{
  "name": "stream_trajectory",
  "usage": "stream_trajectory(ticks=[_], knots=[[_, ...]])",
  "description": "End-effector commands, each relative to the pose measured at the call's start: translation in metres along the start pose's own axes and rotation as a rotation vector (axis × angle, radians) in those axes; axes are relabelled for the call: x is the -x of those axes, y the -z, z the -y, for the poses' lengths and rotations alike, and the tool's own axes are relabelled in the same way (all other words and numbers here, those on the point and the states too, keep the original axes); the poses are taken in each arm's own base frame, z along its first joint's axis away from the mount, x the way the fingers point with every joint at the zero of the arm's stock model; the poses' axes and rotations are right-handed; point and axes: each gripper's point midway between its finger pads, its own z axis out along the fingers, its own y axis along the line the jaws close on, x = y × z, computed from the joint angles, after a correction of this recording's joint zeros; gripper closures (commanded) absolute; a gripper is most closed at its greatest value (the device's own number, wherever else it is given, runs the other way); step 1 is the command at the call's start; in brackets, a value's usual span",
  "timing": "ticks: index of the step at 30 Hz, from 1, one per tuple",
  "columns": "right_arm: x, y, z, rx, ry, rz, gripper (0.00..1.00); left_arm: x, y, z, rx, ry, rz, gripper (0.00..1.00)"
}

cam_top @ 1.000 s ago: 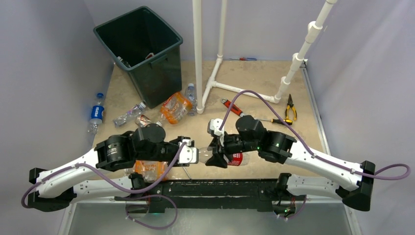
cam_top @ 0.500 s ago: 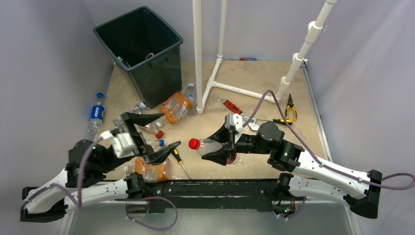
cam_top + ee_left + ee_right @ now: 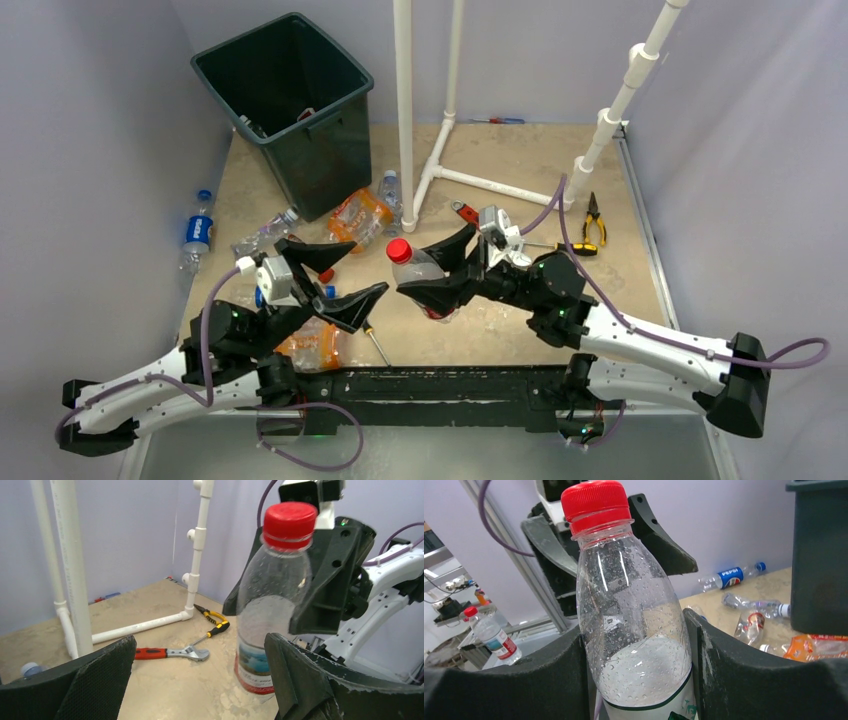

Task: Put the plastic bottles in the bin
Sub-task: Place the plastic bottle in the trash bin.

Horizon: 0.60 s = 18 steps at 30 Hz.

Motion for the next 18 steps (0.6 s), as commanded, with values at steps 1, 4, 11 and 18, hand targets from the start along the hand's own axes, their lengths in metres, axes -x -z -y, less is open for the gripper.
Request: stream_trajectory(ticks=[1, 4, 11, 18], knots=[[0.047, -0.012, -0.004, -0.009, -0.018, 0.169, 0.63, 0.026, -0.004, 0.008, -0.014, 0.113, 0.074, 0.01], [0.051, -0.008, -0.001, -0.036, -0.046, 0.203, 0.63, 0.027, -0.006, 0.010, -0.024, 0.107, 0.067, 0.01], [0.050, -0.001, 0.009, -0.088, -0.082, 0.244, 0.63, 0.030, -0.009, 0.018, -0.070, 0.092, 0.090, 0.01], [0.049, 0.001, 0.011, -0.099, -0.088, 0.250, 0.63, 0.032, -0.015, 0.025, -0.104, 0.071, 0.102, 0.01]])
